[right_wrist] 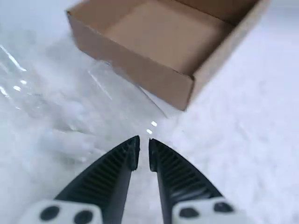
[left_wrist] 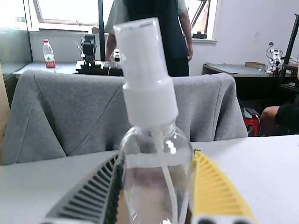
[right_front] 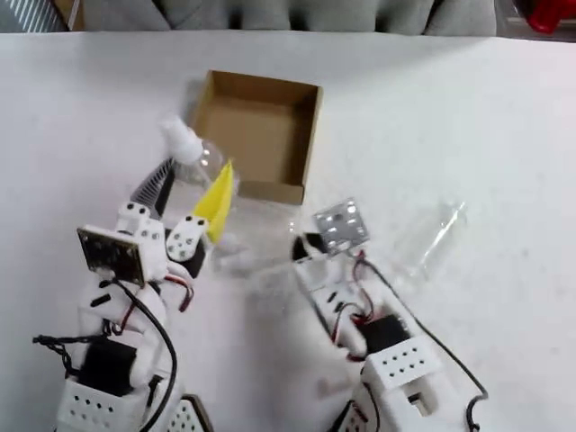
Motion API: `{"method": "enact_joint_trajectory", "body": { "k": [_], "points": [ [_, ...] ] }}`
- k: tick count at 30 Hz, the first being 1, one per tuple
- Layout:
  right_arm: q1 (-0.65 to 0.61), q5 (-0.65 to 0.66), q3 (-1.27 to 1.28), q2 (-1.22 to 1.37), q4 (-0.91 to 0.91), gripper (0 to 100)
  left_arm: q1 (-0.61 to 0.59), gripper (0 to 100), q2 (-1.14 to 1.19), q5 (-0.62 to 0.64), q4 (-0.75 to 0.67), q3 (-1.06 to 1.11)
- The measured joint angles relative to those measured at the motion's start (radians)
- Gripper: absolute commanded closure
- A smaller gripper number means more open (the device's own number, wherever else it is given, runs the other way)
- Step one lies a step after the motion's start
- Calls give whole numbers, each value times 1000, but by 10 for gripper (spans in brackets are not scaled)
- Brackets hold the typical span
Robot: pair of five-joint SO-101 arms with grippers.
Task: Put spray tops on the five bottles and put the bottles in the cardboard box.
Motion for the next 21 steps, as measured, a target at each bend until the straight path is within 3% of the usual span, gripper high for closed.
{"method": "enact_joint_trajectory", "body": {
  "k": [6, 11, 16, 21],
  "points": [
    [227, 71, 0, 0, 164, 981, -3, 980, 180, -17, -106, -29],
    [381, 212, 0, 0, 147, 981, -3, 979, 453, -18, -235, -130],
    [405, 229, 49, 0, 77, 982, -3, 978, 740, -18, -367, -258],
    [411, 229, 49, 0, 58, 982, -5, 978, 1025, -18, -394, -448]
  ]
}}
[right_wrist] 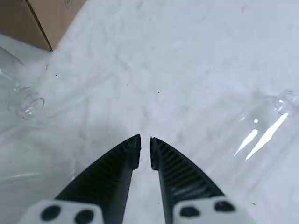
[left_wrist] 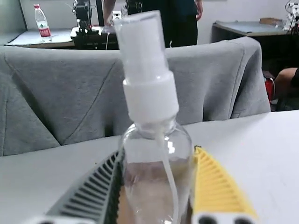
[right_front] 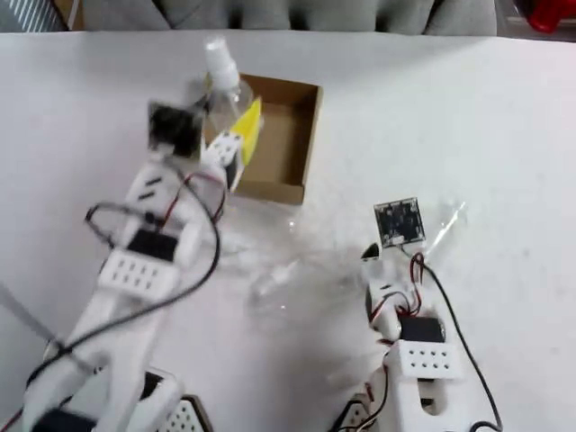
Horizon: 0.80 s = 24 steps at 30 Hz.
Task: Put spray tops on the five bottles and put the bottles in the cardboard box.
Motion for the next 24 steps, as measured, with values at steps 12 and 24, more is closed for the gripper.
{"method": "enact_joint_trajectory", "body": {
  "k": [12, 24],
  "points": [
    [0, 0, 2, 0, 0, 982, -78, 978, 605, 0, 0, -465],
    [0, 0, 2, 0, -6, 982, -97, 978, 947, 91, 0, -755]
  ]
}}
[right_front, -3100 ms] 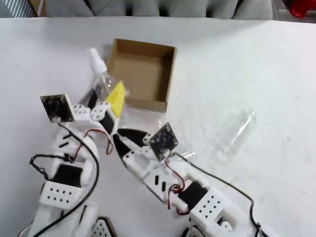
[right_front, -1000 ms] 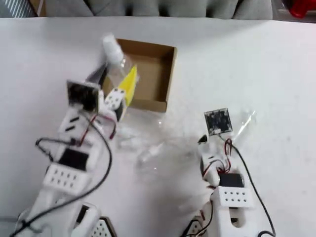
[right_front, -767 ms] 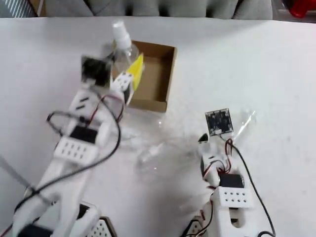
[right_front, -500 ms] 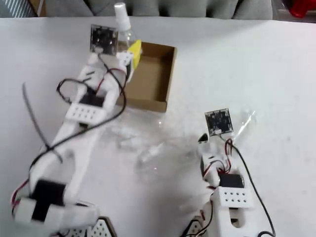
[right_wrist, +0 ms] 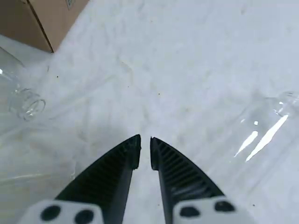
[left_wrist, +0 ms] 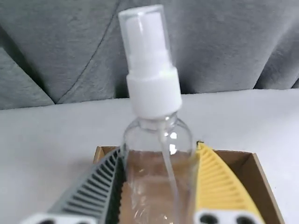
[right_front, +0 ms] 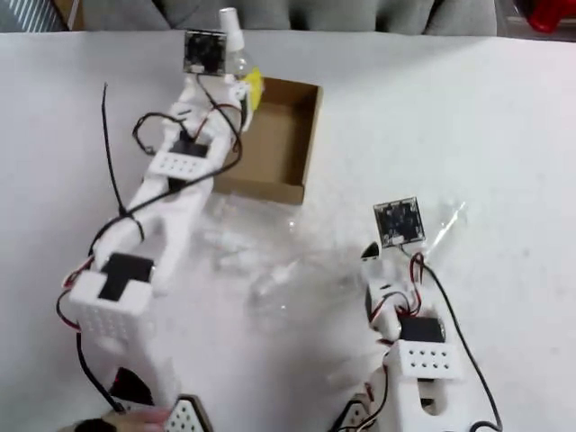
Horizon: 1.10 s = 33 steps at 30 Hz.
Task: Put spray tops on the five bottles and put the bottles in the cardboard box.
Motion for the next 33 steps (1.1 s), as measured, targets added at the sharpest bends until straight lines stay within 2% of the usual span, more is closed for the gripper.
{"method": "enact_joint_trajectory", "body": {
  "k": [4, 15, 23, 33],
  "points": [
    [0, 8, 0, 0, 0, 982, -23, 979, 57, 2, -9, -40],
    [0, 14, 0, 0, 0, 982, -41, 979, 218, 2, -226, -81],
    [0, 14, 0, 0, 0, 982, -43, 979, 371, 2, -230, -221],
    [0, 14, 0, 0, 0, 982, -55, 979, 420, -26, -230, -285]
  ]
}}
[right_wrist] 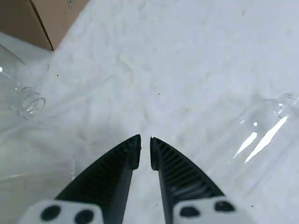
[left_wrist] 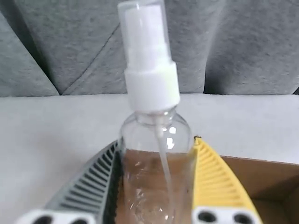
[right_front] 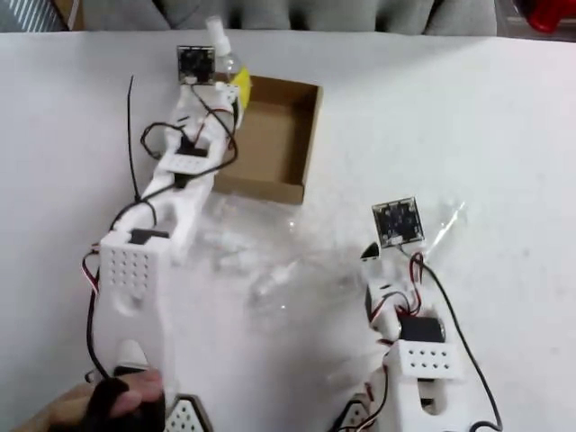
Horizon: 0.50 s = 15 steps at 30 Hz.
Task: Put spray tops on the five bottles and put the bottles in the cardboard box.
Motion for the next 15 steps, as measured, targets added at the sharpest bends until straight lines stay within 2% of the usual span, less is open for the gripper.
{"method": "enact_joint_trajectory", "body": {
  "k": [10, 15],
  "points": [
    [0, 0, 0, 0, 0, 982, 0, 975, 0, -49, -6, 0],
    [0, 0, 0, 0, 0, 982, -2, 869, 0, -49, -6, 0]
  ]
}}
